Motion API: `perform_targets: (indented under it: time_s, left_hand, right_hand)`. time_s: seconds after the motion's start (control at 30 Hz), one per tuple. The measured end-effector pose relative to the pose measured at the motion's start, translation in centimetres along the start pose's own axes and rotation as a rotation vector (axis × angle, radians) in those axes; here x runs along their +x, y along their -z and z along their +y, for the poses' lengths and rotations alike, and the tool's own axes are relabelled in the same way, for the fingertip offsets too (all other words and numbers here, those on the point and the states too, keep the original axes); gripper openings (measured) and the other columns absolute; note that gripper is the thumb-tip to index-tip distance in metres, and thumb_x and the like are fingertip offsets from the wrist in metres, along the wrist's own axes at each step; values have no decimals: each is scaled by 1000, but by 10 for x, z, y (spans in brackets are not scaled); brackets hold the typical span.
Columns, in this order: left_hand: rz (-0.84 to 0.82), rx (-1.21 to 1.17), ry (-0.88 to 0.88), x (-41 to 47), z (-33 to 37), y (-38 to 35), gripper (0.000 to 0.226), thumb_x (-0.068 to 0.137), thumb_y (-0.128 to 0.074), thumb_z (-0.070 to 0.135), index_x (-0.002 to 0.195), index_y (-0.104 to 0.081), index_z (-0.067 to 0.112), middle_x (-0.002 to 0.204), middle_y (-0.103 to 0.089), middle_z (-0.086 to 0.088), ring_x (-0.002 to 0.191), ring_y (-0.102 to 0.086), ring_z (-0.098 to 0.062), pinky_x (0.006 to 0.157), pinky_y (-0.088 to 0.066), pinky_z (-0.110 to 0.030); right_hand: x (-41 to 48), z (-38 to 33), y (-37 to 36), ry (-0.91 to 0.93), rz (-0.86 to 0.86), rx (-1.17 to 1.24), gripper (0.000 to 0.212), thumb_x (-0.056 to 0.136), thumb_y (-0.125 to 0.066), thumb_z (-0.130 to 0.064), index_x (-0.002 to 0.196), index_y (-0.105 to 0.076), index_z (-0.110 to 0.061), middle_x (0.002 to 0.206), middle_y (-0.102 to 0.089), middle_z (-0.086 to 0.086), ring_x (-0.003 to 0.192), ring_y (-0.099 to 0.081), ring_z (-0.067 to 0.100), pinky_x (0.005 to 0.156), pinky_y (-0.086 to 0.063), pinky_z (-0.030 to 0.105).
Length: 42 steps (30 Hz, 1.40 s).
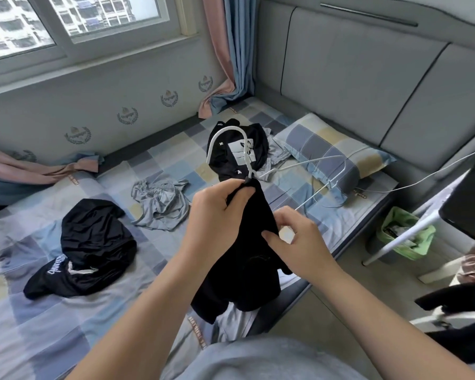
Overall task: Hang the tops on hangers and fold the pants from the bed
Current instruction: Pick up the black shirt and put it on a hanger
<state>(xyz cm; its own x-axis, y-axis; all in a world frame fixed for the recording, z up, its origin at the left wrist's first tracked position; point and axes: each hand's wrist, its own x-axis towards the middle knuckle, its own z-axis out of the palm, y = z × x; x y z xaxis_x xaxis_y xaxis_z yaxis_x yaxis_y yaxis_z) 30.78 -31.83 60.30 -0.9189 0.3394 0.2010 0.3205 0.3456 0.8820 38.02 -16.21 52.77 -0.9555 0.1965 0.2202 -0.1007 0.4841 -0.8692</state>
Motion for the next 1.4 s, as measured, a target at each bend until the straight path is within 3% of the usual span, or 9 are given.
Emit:
perform_targets:
  time_s: [0.13,0.3,0.47,0.57,0.7,0.8,0.93,1.17,1.4]
  left_hand:
    - [-5,-14,-15,-3,0,3,13,95,-65,19,95,-78,19,82,-74,9,80,-69,-13,78,-54,-41]
    - [-32,-63,-3,-3,-8,13,14,96,-65,22,88,-76,26,67,-68,7,53,-55,-4,53,-42,-19]
    - [-59,-8,-9,1,-15,36,22,96,-66,24,89,-74,43,69,-70,20,57,-61,3,55,-42,-8]
    - [-143,60,-17,1,-20,49,25,96,-65,29,87,-73,51,74,-73,15,60,-65,-9,56,-47,-14]
    - [-233,125,15,-1,-27,61,22,95,-64,38,88,-71,58,64,-68,3,45,-50,-14,45,-39,-17]
    - [-259,199,16,-1,-34,67,25,94,-65,36,85,-70,59,69,-71,-2,52,-58,-22,49,-43,-26]
    - [-344,295,18,-4,-41,68,12,97,-63,32,94,-74,36,48,-56,15,39,-44,-5,44,-34,-11]
    - [-440,309,-88,2,-30,36,18,99,-60,29,89,-74,25,54,-59,12,44,-48,-6,49,-35,-14]
    - [-435,277,-200,17,-21,20,18,98,-63,30,85,-75,25,60,-60,19,53,-53,0,54,-38,-10]
  right_hand:
    - [-9,8,-1,-99,-218,125,22,86,-60,-23,79,-49,-41,71,-56,-16,65,-52,5,62,-45,21]
    - [-21,42,1,-271,-294,-28,11,95,-60,-30,103,-67,-34,91,-71,-12,89,-66,15,80,-53,24]
    - [-26,79,18,-267,-243,-541,23,101,-55,-39,122,-63,-32,112,-68,-9,116,-50,3,113,-4,27]
    - [-25,92,34,-194,-200,-622,26,101,-56,-35,125,-63,-28,116,-62,-15,127,-48,7,117,8,34]
    - [-16,99,56,-143,-109,-661,24,99,-62,-28,119,-70,-17,116,-70,-4,124,-56,17,118,-1,42]
    - [-9,93,73,-103,-58,-609,11,96,-66,-20,103,-74,-17,102,-73,-3,109,-62,19,115,-14,43]
    - [5,65,91,-58,-100,-438,8,96,-66,-12,90,-72,-12,85,-69,3,88,-62,24,87,-45,43]
    - [30,-17,60,191,-121,-237,16,101,-58,-13,89,-64,-4,86,-60,4,87,-58,22,83,-44,29]
    - [38,-47,35,147,-161,-109,23,105,-49,-30,87,-55,-17,70,-52,12,66,-49,27,66,-44,45]
